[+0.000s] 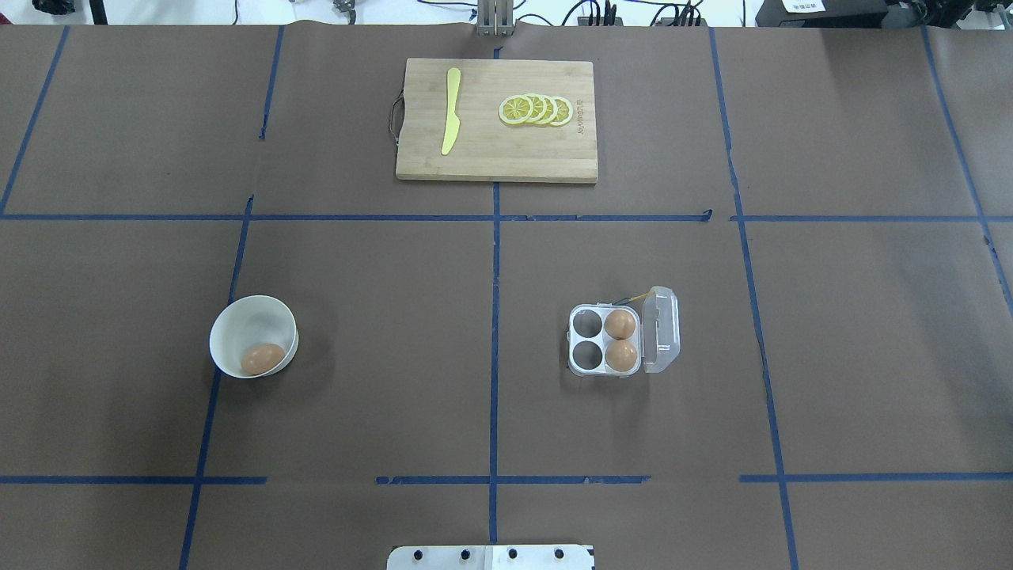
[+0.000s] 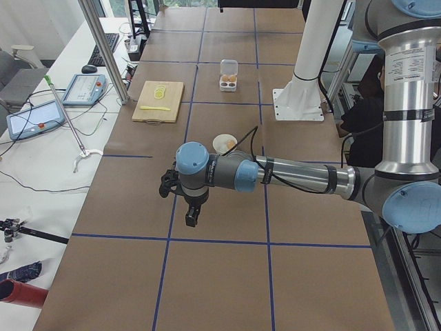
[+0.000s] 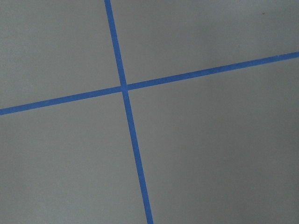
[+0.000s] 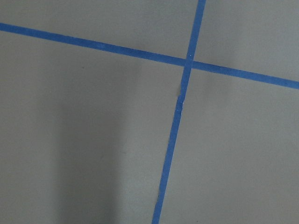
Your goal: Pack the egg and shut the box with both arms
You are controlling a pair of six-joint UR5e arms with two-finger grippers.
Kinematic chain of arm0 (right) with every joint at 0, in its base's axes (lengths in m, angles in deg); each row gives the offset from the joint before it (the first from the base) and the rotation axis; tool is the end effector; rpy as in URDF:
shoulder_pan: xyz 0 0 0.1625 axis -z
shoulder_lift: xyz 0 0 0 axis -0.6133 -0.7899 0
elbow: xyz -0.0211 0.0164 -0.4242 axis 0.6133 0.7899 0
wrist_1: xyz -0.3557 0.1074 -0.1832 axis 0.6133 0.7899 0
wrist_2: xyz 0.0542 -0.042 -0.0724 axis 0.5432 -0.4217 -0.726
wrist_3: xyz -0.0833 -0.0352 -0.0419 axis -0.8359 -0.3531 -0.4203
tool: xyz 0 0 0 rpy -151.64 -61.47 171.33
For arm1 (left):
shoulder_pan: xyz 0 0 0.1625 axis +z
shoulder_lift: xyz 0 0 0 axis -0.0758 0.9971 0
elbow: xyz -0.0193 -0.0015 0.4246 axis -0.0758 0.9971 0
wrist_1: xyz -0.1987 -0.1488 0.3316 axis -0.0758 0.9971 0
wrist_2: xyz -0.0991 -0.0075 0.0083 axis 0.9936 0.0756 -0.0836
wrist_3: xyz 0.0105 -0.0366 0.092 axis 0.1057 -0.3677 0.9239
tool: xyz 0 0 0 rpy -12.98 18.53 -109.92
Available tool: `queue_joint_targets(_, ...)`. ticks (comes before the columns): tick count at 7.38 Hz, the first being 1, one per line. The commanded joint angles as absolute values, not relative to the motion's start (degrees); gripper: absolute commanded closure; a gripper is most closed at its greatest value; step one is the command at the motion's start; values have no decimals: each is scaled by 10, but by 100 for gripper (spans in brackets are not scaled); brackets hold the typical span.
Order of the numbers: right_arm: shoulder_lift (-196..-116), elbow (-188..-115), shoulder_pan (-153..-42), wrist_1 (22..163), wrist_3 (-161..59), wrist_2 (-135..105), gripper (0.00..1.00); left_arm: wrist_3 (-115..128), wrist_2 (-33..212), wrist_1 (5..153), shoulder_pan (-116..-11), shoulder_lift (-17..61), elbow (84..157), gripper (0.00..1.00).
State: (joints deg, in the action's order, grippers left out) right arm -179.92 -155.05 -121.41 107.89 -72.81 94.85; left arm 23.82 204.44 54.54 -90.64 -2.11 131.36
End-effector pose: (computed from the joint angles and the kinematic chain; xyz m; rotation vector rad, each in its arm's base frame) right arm 0.0134 -0.4706 0.6386 0.0034 -0.7435 -0.1977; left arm -0.0311 -0.4662 0.5915 0.1340 0.8112 0.1646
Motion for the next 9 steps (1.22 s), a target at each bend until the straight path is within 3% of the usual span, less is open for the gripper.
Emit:
queue_joint_targets(1, -1800, -1551, -1214, 1079, -728, 949, 0, 239, 2044, 545, -907, -18, 1315, 0)
queue_joint_targets(6, -1804, -1555, -1214, 1079, -727, 958, 0, 238, 2125, 634, -904, -28, 1300, 0)
queue_joint_targets(9, -1802, -1553, -1213, 1079, -727, 958, 0, 178, 2163, 786, -802, -27, 1299, 0)
